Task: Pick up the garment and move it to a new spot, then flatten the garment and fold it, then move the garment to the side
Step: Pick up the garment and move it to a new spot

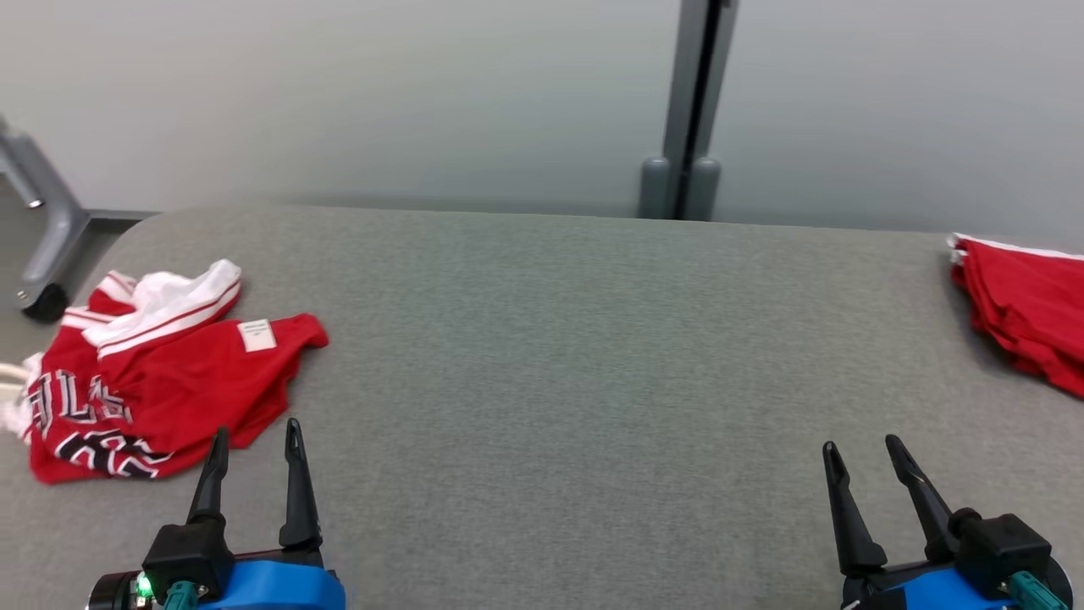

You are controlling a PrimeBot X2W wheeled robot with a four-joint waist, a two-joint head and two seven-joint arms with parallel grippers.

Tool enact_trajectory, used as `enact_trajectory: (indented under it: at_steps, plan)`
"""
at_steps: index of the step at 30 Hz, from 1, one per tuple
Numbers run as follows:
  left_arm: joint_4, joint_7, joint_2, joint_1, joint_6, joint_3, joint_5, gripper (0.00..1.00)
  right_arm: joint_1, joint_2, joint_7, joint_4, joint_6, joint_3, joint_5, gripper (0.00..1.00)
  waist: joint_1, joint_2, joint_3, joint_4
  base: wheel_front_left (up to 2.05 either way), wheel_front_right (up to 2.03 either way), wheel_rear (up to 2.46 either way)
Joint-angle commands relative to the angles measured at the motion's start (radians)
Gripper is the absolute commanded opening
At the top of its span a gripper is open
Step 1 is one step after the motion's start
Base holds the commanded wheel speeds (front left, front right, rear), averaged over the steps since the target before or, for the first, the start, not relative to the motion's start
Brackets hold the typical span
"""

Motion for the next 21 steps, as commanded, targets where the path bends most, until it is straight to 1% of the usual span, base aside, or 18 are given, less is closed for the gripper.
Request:
enact_trajectory:
  at_steps: [1,15,21]
  plan:
    - [0.001,-0.005,0.003,-0.016,-0.004,0.005,0.003,1.00,-0.007,-0.002,-0.004,0.003,0.000,0.001,0.001,1.00,0.0000,-0.0001,0.014,0.029,0.00,0.00,0.00]
    - [0.006,-0.005,0.010,-0.019,0.002,0.036,-0.003,1.00,-0.018,-0.001,-0.006,0.022,0.000,0.013,0.004,1.00,0.0000,-0.0001,0.027,0.215,0.00,0.00,0.00]
    - [0.011,-0.005,0.014,-0.013,0.004,0.053,-0.005,1.00,-0.019,0.000,-0.004,0.027,0.000,0.018,0.003,1.00,0.0000,-0.0001,0.029,0.275,0.00,0.00,0.00]
